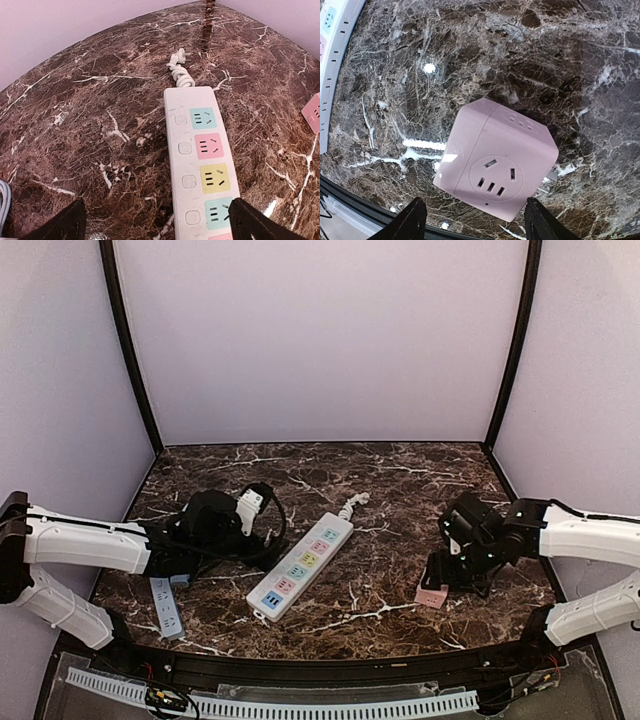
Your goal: Insert the plug
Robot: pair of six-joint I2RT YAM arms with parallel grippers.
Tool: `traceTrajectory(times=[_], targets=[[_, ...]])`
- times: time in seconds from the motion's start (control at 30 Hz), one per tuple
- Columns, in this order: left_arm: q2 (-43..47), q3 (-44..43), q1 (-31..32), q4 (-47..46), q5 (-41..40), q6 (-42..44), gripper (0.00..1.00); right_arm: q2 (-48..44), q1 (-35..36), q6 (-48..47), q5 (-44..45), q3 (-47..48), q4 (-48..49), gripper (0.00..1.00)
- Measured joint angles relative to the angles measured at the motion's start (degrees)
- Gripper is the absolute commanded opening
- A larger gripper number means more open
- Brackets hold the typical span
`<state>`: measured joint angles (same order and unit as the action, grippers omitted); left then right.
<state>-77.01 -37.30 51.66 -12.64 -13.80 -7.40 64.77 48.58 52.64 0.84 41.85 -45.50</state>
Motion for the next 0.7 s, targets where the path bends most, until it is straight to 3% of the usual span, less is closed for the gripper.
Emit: traceTrajectory(times=[0.07, 0.2, 0.3, 0.53, 0.7], targets=[[0.0, 0.2, 0.0, -0.7, 0.5, 0.3, 1.0, 0.5, 0.3, -0.1, 0.0, -0.1, 0.6, 0.65], [0.0, 0.4, 0.0, -1.6, 1.5, 0.9, 1.0, 1.5, 0.8, -0.3, -0.1, -0.1, 1.4, 0.83], [0.0, 0.4, 0.0, -2.1, 2.1, 1.0, 1.0, 2.3, 1.1, -0.2, 0.1, -0.1, 1.6, 0.89], [0.1, 1.6, 0.0, -2.9, 2.5, 1.2, 1.0, 2.2, 1.3, 0.4, 1.9, -0.1, 1.6, 0.9], [0.1, 2.2, 0.0, -3.6, 2.7, 1.2, 1.0, 4.6, 1.3, 0.2, 4.2, -0.1, 2.4, 0.82]])
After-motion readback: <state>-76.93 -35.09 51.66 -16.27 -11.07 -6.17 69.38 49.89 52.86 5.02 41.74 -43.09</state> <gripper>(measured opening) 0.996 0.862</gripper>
